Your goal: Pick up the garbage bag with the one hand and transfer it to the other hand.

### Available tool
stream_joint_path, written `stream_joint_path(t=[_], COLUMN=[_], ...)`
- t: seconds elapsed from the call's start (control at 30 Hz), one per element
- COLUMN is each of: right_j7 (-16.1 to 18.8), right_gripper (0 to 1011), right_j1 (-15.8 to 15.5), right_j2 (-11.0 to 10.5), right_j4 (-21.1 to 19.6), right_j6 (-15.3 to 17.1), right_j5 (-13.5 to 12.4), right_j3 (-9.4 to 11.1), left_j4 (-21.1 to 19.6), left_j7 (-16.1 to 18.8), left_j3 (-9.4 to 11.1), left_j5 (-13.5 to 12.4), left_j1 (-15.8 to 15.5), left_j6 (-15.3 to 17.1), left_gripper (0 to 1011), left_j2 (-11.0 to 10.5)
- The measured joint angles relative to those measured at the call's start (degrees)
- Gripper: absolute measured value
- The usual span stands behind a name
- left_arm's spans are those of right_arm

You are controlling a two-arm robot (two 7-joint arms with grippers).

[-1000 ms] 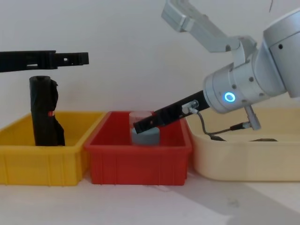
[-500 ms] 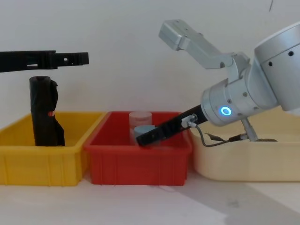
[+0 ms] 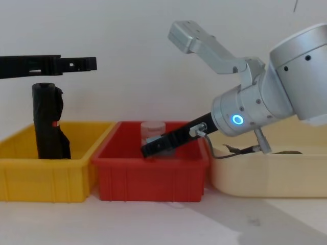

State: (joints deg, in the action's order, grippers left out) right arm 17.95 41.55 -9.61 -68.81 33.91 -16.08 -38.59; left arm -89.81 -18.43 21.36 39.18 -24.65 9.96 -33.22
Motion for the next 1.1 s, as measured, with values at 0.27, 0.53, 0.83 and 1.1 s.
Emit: stream_joint_path(t=[0.27,0.53,0.83,1.1], right_j7=[0.23,0.67,0.91,0.73], right_gripper=[864,650,650,650], right_j1=[-0.38,-0.9,-1.94,-2.88], right_j2=[1.0,1.69,1.6,0.51], right_j4=[0.3,0.44,-1.13,-6.08], right_j6=[0.26,1.1,2.03,2.43], right_j5=[-1.06,-1.97,-3.02,-4.89], right_j3=[1.26,2.47,4.24,7.98], left_j4=[0.0,0.0,0.0,0.0], left_j7=[0.0,0.0,0.0,0.0], left_j3=[0.0,0.0,0.0,0.0], left_j5=[0.0,0.0,0.0,0.0], left_j1=[0.0,0.0,0.0,0.0], left_j6=[0.0,0.0,0.0,0.0], left_gripper=[1001,1001,1001,1001], left_j2=[0.0,0.0,-0.01,0.0])
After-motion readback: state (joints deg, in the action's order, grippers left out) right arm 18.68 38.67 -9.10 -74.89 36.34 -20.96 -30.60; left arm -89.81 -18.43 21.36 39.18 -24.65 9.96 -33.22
